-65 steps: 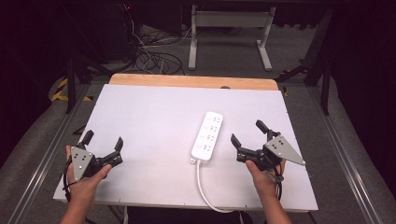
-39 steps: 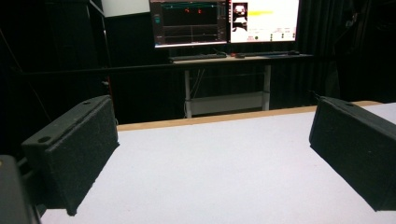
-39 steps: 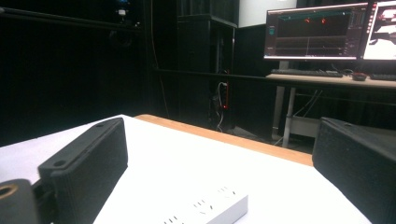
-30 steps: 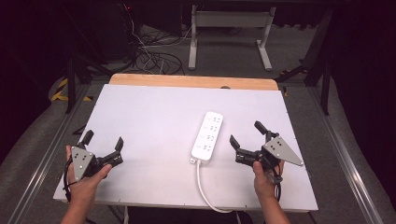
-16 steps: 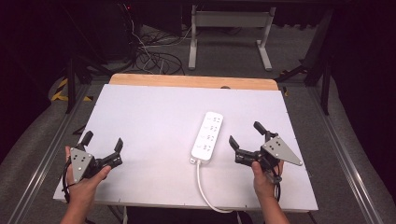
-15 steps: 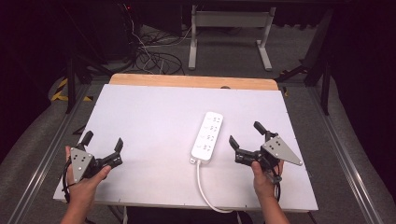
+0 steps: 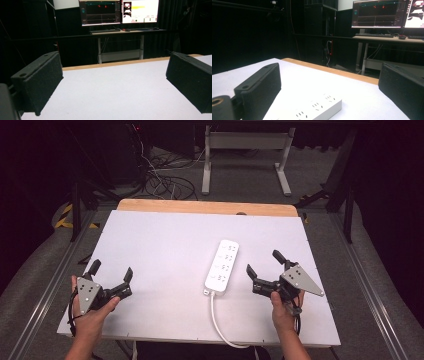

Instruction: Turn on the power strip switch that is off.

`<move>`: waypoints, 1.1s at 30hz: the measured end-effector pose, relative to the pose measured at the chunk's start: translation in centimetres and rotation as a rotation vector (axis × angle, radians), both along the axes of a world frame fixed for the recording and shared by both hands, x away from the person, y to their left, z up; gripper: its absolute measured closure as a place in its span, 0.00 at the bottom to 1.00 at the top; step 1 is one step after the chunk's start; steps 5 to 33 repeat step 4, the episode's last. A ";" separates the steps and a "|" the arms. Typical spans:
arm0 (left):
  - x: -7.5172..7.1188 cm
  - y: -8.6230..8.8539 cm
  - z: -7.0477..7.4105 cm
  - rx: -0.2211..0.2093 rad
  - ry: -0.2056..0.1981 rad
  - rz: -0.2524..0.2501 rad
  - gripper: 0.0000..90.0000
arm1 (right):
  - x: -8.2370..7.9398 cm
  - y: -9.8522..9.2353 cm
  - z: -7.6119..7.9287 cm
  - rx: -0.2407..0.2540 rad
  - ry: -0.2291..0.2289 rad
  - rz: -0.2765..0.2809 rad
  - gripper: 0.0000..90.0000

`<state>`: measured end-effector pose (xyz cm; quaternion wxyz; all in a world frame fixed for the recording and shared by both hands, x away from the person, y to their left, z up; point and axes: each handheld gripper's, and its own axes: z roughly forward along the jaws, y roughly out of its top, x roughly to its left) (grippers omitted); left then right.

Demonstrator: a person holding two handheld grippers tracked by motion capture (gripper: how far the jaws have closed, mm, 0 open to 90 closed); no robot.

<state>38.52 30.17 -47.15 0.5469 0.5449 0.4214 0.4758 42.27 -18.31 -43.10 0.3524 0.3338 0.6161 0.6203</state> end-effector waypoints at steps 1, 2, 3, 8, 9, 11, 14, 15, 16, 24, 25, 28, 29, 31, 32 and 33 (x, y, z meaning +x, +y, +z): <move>0.0 0.0 0.0 0.002 -0.001 0.001 0.01 | 0.0 0.0 0.0 -0.001 -0.001 0.001 0.05; 0.0 0.0 0.0 0.001 -0.001 0.002 0.01 | 0.0 0.0 0.0 -0.003 0.000 0.000 0.05; 0.0 0.0 0.0 0.002 -0.001 0.001 0.01 | 0.0 0.0 0.0 -0.002 0.001 -0.001 0.05; 0.1 0.0 0.0 0.004 0.001 0.001 0.01 | 0.0 0.0 0.0 0.000 0.000 0.001 0.05; 0.1 0.0 0.0 0.004 0.001 0.001 0.01 | 0.0 0.0 0.0 0.000 0.000 0.001 0.05; 0.1 0.0 0.0 0.004 0.001 0.001 0.01 | 0.0 0.0 0.0 0.000 0.000 0.001 0.05; 0.1 0.0 0.0 0.004 0.001 0.001 0.01 | 0.0 0.0 0.0 0.000 0.000 0.001 0.05; 0.1 0.0 0.0 0.004 0.001 0.001 0.01 | 0.0 0.0 0.0 0.000 0.000 0.001 0.05; 0.1 0.0 0.0 0.004 0.001 0.001 0.01 | 0.0 0.0 0.0 0.000 0.000 0.001 0.05; 0.1 0.0 0.0 0.004 0.001 0.001 0.01 | 0.0 0.0 0.0 0.000 0.000 0.001 0.05; 0.1 0.0 0.0 0.004 0.001 0.001 0.01 | 0.0 0.0 0.0 0.000 0.000 0.001 0.05; 0.1 0.0 0.0 0.004 0.001 0.001 0.01 | 0.0 0.0 0.0 0.000 0.000 0.001 0.05; 0.1 0.0 0.0 0.004 0.001 0.001 0.01 | 0.0 0.0 0.0 0.000 0.000 0.001 0.05; 0.1 0.0 0.0 0.004 0.001 0.001 0.01 | 0.0 0.0 0.0 0.000 0.000 0.001 0.05; 0.1 0.0 0.0 0.004 0.001 0.001 0.01 | 0.0 0.0 0.0 0.000 0.000 0.001 0.05; 0.1 0.0 0.0 0.004 0.001 0.001 0.01 | 0.0 0.0 0.0 0.000 0.000 0.001 0.05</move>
